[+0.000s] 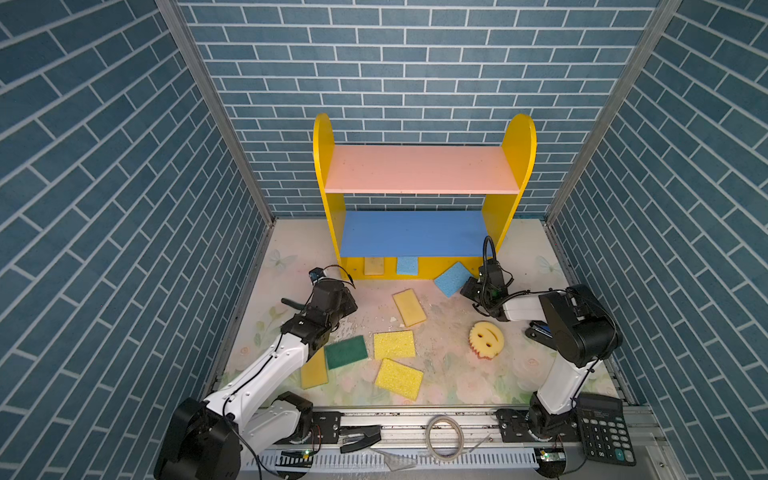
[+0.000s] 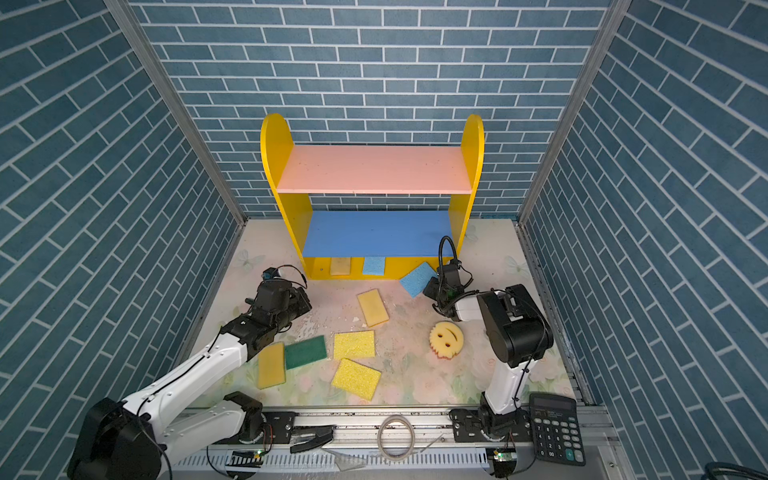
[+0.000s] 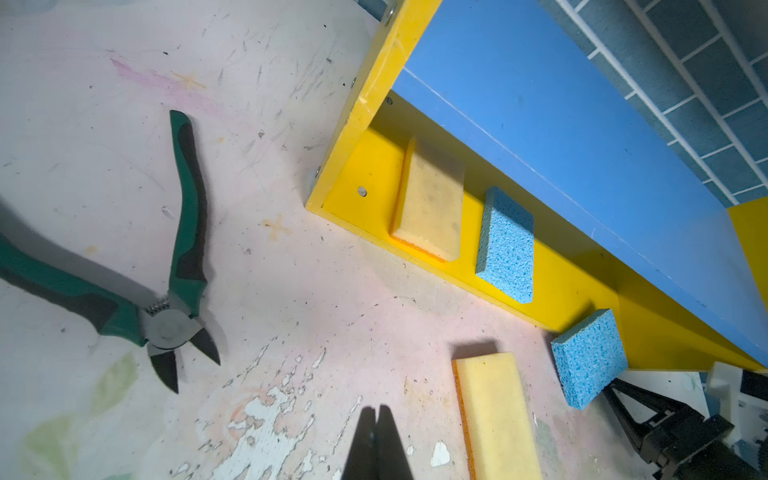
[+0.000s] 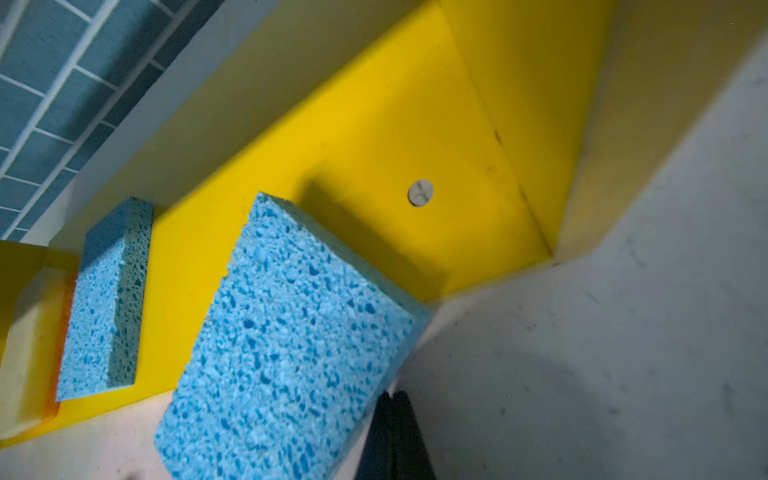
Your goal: Place and organize the cleaning sponges onto the shelf
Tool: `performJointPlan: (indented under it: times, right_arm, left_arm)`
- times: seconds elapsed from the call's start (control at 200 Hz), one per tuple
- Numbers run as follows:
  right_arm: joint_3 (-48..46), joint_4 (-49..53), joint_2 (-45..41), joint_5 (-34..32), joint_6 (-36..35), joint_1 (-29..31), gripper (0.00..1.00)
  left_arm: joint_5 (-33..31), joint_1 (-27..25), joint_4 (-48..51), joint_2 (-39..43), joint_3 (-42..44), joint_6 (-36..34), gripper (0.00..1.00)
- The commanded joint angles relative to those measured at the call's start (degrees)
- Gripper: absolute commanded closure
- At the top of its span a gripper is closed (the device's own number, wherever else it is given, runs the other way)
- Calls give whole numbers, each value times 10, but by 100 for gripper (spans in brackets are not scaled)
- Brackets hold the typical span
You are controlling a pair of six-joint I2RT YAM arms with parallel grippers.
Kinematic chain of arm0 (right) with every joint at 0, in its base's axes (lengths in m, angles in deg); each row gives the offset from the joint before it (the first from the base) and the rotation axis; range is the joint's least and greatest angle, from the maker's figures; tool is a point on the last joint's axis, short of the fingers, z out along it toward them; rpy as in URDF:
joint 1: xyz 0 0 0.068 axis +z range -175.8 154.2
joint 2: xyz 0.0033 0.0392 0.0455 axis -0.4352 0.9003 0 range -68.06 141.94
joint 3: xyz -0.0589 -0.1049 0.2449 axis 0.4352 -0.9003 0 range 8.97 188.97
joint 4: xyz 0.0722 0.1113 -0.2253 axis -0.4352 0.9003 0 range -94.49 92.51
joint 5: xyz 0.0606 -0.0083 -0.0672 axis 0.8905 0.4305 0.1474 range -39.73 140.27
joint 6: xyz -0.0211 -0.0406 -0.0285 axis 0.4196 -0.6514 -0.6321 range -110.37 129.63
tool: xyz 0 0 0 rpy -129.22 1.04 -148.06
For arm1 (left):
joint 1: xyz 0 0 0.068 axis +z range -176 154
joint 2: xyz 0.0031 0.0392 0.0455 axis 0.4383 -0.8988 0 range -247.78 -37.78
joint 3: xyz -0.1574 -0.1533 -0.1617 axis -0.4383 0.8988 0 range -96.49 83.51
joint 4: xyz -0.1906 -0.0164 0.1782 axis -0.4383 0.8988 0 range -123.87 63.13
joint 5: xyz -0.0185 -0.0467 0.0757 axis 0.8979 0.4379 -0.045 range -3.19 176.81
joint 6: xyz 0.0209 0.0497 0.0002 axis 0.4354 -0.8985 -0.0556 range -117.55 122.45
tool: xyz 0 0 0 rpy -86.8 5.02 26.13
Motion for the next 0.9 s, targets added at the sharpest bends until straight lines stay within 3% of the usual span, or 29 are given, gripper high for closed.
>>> performJointPlan:
  times: [0.0, 0.455, 0.895]
  right_arm:
    - [32, 23, 26, 9, -4, -6, 100]
    - [52, -57, 36, 44, 55, 0, 100]
    - [64, -26, -10, 14, 47, 38, 100]
  left_arm:
    - [-21, 0, 37, 12, 12, -11, 100]
    - [-31, 0, 70, 57, 25, -25, 100]
    - [-18, 0, 75, 99, 46, -15, 100]
